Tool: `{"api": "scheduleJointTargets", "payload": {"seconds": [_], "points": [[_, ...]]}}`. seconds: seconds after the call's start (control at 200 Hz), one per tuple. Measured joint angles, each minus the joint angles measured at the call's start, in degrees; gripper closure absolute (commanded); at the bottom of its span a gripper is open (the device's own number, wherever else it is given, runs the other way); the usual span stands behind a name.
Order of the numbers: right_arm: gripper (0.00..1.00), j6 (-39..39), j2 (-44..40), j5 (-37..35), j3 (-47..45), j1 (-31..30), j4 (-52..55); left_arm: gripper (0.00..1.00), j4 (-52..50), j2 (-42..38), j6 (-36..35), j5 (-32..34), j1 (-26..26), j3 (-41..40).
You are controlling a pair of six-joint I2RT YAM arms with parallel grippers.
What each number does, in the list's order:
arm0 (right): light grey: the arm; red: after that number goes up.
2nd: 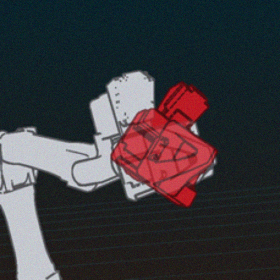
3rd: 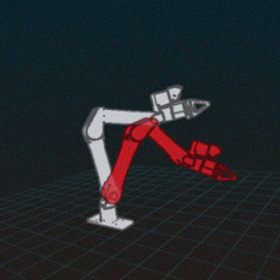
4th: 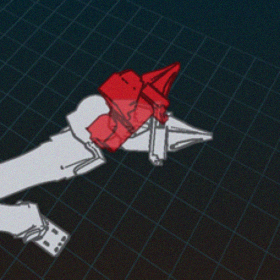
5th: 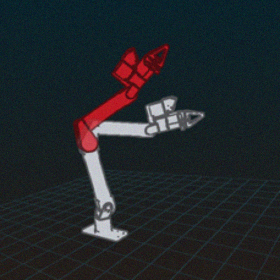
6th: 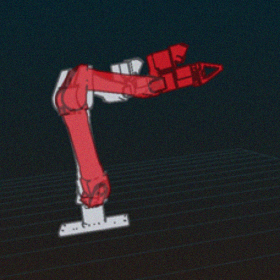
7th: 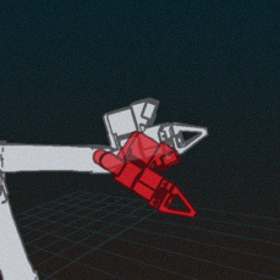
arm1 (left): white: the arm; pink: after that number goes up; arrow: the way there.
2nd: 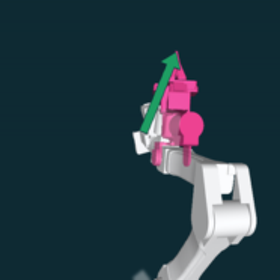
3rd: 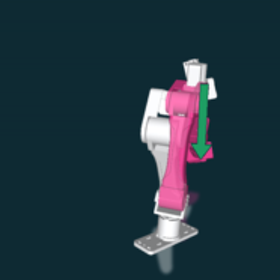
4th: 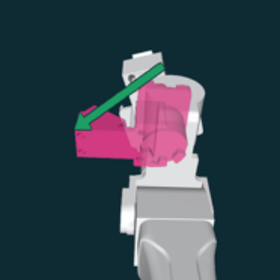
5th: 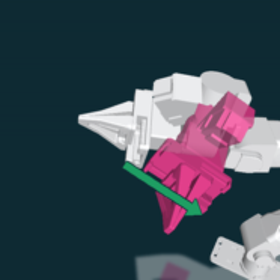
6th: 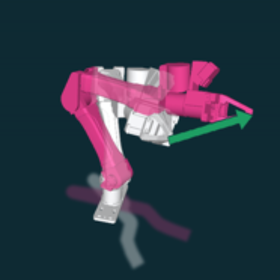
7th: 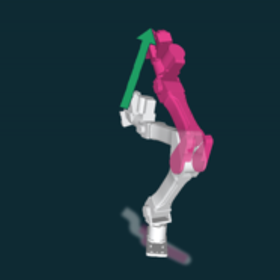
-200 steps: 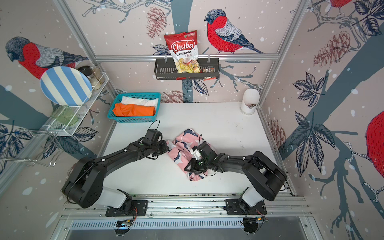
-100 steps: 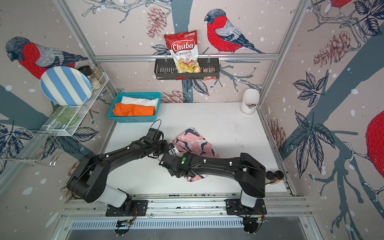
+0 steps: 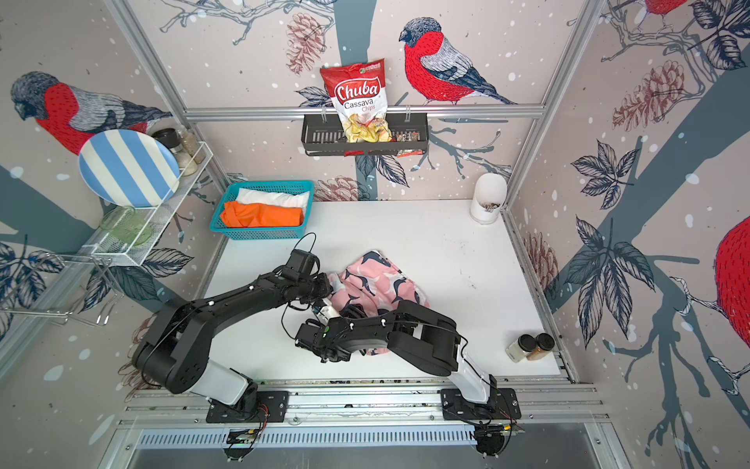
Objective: Roll up the shorts
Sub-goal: Roll the shorts at the center of the board.
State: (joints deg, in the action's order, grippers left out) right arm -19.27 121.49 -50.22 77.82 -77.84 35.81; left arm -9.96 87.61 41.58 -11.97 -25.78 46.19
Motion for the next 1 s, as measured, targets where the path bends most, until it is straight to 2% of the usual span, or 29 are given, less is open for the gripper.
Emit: {"api": "scheduleJointTargets", "payload": {"seconds": [0.065, 0.11, 0.22, 0.325, 0.415, 0.54, 0.61, 0.745, 0.82, 0.94, 1.0], "points": [[0.77, 1.36, -0.72, 1.51, -0.96, 0.24, -0.31, 0.77, -0.44, -0.66, -0.02, 0.00, 0.00, 0.00], [0.81, 1.49, -1.92, 3.10, -1.14, 0.26, -0.35, 0.70, -0.98, -1.68, -0.02, 0.04, 0.04, 0.02], [0.85, 1.77, -6.23, 10.60, -1.09, 0.26, -1.60, 0.52, -3.39, -5.75, -0.04, 1.55, 0.13, 0.44], [0.86, 1.33, -10.45, 21.42, -1.79, 1.33, -3.63, 0.43, -6.91, -11.30, -0.31, 3.37, 0.50, 0.61], [0.87, -0.09, -14.62, 34.25, -5.77, 4.07, -8.26, 0.42, -9.90, -16.20, -0.70, 5.20, 0.90, 0.61], [0.88, -4.98, -19.52, 53.33, -16.00, 11.13, -19.43, 0.41, -13.73, -20.76, -1.22, 6.19, 1.05, 0.59], [0.88, -8.63, -20.59, 64.04, -21.59, 15.76, -26.82, 0.41, -14.91, -21.49, -1.44, 6.10, 1.05, 0.48], [0.88, -14.19, -19.28, 79.76, -28.22, 22.69, -39.04, 0.40, -15.76, -19.67, -1.42, 5.75, -1.20, 0.39], [0.88, -15.76, -17.49, 86.68, -29.79, 25.99, -43.15, 0.40, -15.65, -17.29, -1.18, 5.51, -3.23, 0.94], [0.87, -16.63, -15.10, 93.57, -30.58, 29.73, -46.05, 0.38, -14.12, -12.04, -1.01, 5.53, -4.81, 2.19], [0.85, -16.09, -14.51, 95.47, -30.36, 31.26, -45.55, 0.43, -13.27, -8.66, -1.01, 6.12, -4.98, 2.89]]}}
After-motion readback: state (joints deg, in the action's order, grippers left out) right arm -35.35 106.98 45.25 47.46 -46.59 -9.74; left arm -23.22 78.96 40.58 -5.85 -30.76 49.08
